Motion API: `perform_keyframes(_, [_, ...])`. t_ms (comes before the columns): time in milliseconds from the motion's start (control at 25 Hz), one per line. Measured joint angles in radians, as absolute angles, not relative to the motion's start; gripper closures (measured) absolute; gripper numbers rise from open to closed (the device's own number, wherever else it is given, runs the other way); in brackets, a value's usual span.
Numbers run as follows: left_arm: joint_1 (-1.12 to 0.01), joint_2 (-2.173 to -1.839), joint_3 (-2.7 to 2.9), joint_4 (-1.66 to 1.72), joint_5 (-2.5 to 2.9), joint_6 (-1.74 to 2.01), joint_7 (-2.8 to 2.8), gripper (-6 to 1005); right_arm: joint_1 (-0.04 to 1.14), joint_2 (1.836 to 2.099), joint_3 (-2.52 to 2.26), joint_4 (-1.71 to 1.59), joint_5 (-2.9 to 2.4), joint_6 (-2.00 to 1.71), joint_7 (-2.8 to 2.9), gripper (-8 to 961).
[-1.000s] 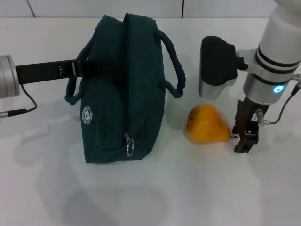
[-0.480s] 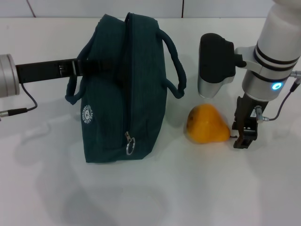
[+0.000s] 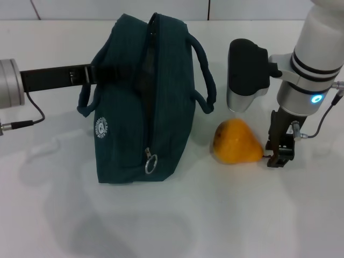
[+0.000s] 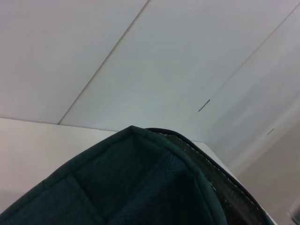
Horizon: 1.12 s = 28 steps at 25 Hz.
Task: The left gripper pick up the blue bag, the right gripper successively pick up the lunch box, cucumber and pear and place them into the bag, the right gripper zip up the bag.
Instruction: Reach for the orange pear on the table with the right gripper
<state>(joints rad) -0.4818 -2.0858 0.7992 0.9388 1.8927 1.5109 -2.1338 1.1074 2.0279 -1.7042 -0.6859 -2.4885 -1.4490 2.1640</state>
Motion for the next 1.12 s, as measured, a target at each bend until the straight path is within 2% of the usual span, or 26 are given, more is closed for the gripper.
perform_keyframes(320, [-0.486, -2.086, 0.799, 0.939, 1.891, 1.511, -2.134, 968, 1.11, 2.028, -1.705, -0.684, -2.484, -1.439, 2.163, 616])
perform_keyframes(560, [-0.489, -2.086, 0.798, 0.939, 1.891, 1.511, -2.134, 967, 1.11, 2.028, -1.704, -0.683, -2.481, -1.443, 2.164, 713])
perform_keyframes(760, [-0.489, -2.086, 0.798, 0.939, 1.891, 1.511, -2.134, 968, 1.112, 2.028, -1.704, -0.673, -2.47, -1.446, 2.163, 855])
perform_keyframes(1120, [-0.489, -2.086, 0.799, 0.939, 1.891, 1.509, -2.134, 967, 1.118, 2.028, -1.706, -0.666, -2.469, -1.455, 2.162, 843])
